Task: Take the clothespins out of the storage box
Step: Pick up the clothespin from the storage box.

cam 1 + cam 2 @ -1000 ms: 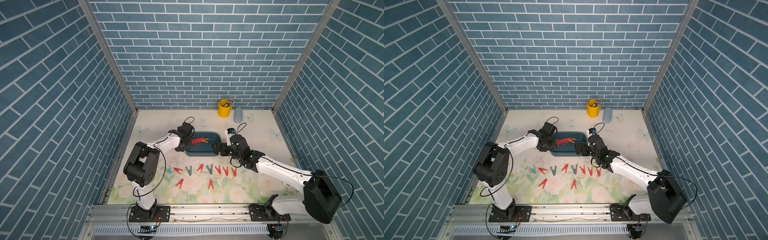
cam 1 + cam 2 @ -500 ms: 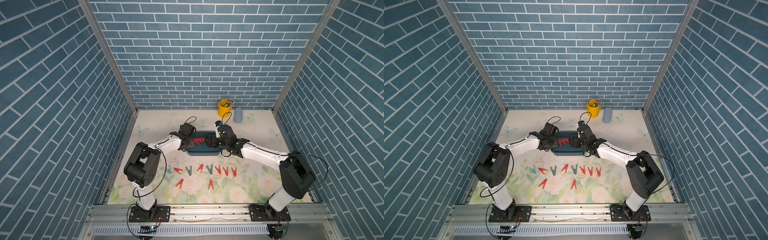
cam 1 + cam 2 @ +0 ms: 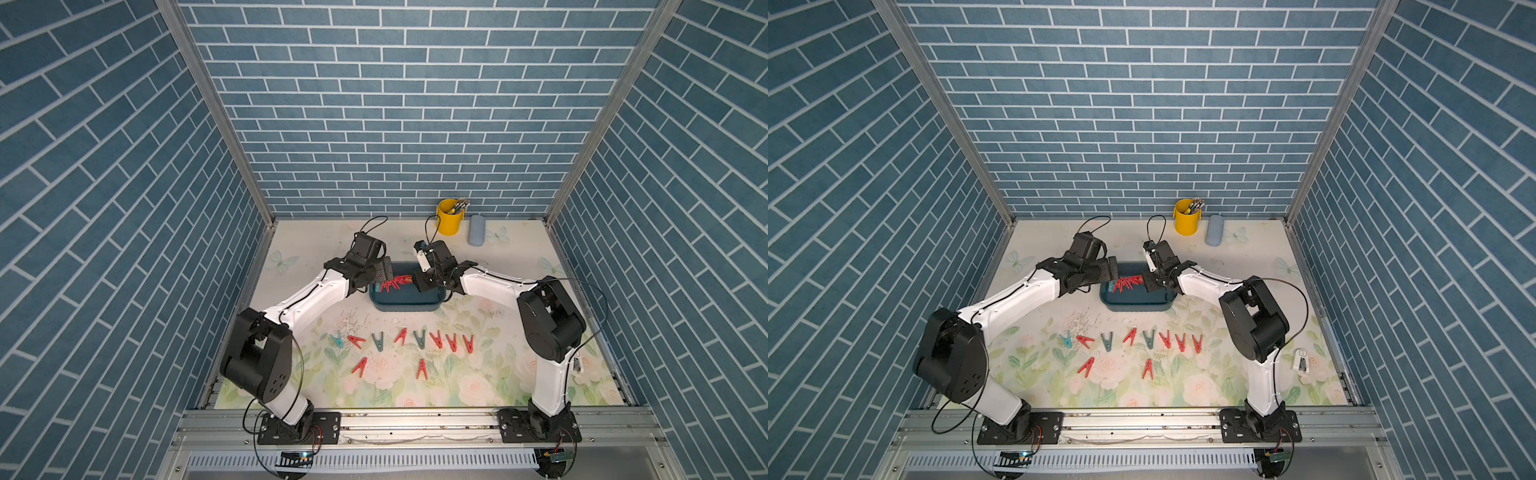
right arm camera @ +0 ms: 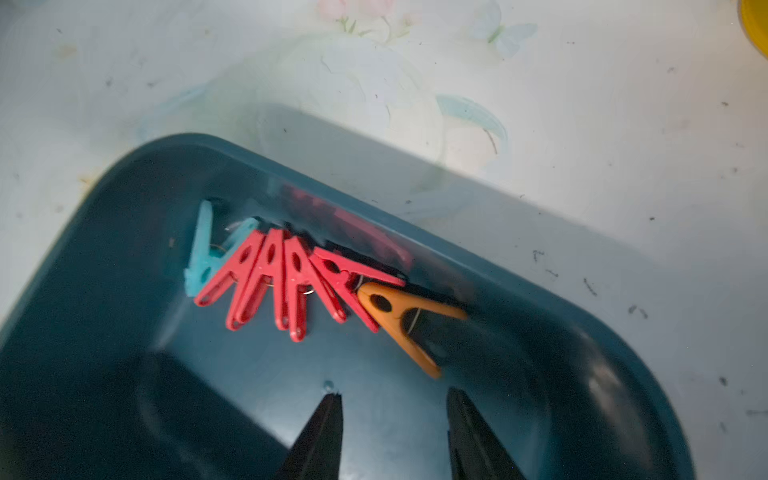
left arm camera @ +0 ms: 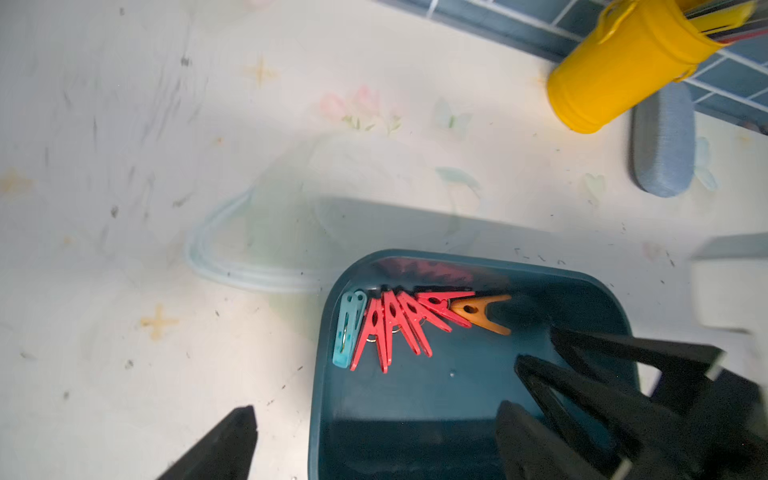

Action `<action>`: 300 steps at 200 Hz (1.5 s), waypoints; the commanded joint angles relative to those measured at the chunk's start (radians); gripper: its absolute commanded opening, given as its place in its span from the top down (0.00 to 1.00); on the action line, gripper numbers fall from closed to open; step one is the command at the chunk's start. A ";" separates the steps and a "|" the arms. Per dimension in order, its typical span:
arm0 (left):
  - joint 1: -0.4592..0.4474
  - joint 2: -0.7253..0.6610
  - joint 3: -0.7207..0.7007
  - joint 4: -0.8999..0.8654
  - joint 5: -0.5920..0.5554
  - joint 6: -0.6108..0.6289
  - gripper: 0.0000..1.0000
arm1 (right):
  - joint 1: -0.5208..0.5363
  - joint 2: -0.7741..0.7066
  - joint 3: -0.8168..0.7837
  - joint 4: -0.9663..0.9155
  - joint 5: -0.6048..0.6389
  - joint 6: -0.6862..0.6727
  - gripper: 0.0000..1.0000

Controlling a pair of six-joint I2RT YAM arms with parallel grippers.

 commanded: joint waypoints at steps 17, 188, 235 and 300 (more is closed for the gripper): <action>0.009 -0.037 0.036 -0.004 0.057 0.006 0.01 | -0.009 0.068 0.068 -0.096 0.019 -0.156 0.57; 0.041 -0.037 0.028 -0.015 0.078 0.011 0.01 | -0.009 0.171 0.135 -0.099 -0.020 -0.232 0.75; 0.041 -0.036 0.019 -0.008 0.085 -0.004 0.00 | 0.004 0.102 0.065 -0.055 -0.021 -0.226 0.97; 0.041 -0.105 -0.029 -0.020 0.069 -0.046 0.00 | 0.013 -0.036 -0.018 -0.032 -0.037 -0.174 1.00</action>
